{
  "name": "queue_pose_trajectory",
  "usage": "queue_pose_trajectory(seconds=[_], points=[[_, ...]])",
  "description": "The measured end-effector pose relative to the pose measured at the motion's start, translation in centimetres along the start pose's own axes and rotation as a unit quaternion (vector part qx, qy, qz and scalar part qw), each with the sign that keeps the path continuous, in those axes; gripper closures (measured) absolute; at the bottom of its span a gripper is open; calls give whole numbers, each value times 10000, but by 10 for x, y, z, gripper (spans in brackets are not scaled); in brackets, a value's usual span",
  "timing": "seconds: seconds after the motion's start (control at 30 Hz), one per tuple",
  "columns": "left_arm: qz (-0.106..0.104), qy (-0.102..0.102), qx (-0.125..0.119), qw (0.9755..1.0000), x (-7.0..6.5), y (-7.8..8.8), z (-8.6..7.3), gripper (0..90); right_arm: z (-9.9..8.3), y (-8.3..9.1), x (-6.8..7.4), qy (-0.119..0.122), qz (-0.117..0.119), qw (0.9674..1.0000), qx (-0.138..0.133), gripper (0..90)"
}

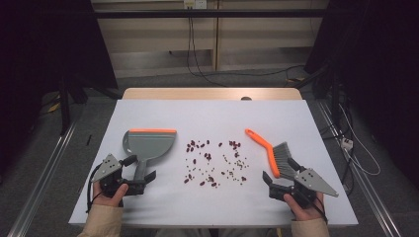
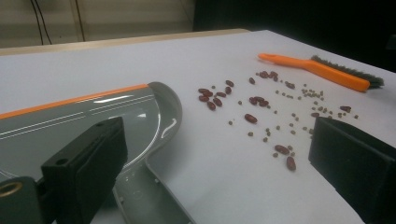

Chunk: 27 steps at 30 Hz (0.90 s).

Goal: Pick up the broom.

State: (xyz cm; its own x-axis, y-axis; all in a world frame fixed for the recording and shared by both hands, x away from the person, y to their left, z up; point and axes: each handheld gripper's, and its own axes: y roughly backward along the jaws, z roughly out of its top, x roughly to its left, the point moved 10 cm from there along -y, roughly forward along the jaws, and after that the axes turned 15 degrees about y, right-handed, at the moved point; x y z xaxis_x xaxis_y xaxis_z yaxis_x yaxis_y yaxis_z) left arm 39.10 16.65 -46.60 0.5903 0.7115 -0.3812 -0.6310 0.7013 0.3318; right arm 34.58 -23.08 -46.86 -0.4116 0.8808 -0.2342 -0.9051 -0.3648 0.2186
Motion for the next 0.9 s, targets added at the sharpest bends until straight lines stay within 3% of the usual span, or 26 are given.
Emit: queue_pose_trajectory(seconds=[0.37,0.5,0.9], points=[[5,12,-19,10000,1,-1,1,44,5,-7,-3,67,41,9999,123,36],[7,37,-14,10000,2,-1,1,44,12,-13,-14,-26,-59,9999,151,31],[18,21,-24,10000,3,1,1,45,14,-31,-29,-150,-181,9987,452,40]])
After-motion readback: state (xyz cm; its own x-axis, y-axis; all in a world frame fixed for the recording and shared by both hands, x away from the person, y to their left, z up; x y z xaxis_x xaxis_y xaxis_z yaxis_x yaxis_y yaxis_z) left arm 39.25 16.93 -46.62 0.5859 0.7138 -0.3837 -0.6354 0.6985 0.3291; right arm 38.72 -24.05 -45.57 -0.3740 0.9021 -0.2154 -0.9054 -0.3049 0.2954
